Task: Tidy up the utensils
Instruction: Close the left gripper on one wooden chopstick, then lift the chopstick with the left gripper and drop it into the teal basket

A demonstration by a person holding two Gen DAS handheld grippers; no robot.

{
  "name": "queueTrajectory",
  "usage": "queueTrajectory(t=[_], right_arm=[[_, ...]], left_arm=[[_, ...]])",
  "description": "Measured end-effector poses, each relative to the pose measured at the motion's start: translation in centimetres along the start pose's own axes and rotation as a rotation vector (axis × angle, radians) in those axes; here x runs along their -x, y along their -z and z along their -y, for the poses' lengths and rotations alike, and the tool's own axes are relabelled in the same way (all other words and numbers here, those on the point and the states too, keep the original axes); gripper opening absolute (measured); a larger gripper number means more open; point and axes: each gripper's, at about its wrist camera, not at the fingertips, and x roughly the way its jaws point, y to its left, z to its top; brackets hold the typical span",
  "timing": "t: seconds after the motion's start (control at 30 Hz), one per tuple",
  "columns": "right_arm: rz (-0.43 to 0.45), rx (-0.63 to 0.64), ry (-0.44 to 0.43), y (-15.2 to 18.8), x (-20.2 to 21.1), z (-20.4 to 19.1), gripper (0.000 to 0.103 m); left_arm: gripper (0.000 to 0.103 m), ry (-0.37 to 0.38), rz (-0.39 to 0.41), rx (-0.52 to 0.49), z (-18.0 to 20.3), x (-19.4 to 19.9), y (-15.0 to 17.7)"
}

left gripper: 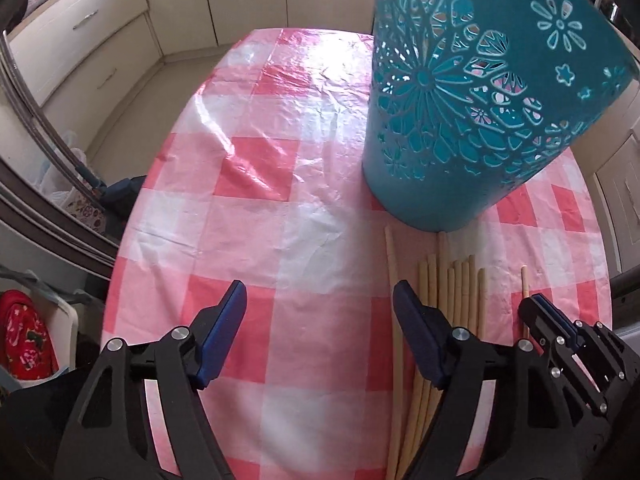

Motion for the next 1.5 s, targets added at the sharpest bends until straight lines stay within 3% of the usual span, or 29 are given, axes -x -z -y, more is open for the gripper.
queueTrajectory(t=[0.17, 0.27, 0.33, 0.5, 0.63, 0.87, 1.03, 1.23, 1.37, 1.5], right_arm=[[0.011, -0.004, -0.024, -0.1, -0.2, 0.5, 0.007], [0.014, -0.006, -0.037, -0.1, -0.2, 0.7, 0.007], [0.015, -0.008, -0.044, -0.1, -0.2, 0.7, 0.007], [0.021, -0.016, -0.057, 0.0, -0.3, 0.9, 0.007], [0.024, -0.040, -0.078, 0.0, -0.3, 1.3, 0.007], [0.024, -0.074, -0.098, -0.2, -0.5, 1.7, 0.007], [0.028, -0.074, -0.091, -0.1, -0.4, 1.5, 0.007], [0.032, -0.075, -0.088, 0.1, -0.5, 1.5, 0.007], [0.038, -0.070, -0.087, 0.2, -0.4, 1.4, 0.007], [0.045, -0.058, -0.084, 0.3, -0.3, 1.3, 0.007]], left_arm=[[0.070, -0.035, 0.003, -0.012, 1.1, -1.5, -0.8], [0.063, -0.065, 0.017, -0.029, 1.7, -1.8, -1.2], [0.054, -0.068, 0.032, -0.040, 1.9, -1.9, -1.5], [0.006, -0.033, 0.056, -0.139, 3.3, -1.9, -1.7], [0.005, -0.011, 0.034, -0.177, 3.9, -1.3, -1.6], [0.005, 0.141, 0.065, -0.053, -0.8, 4.2, -1.0], [0.005, 0.266, 0.196, 0.013, -3.1, 11.5, -2.1], [0.005, 0.379, 0.460, 0.028, -2.5, 20.0, -8.2], [0.005, 0.379, 0.606, 0.071, -0.8, 22.9, -12.1], [0.005, 0.338, 0.693, 0.160, 0.4, 22.3, -16.0]])
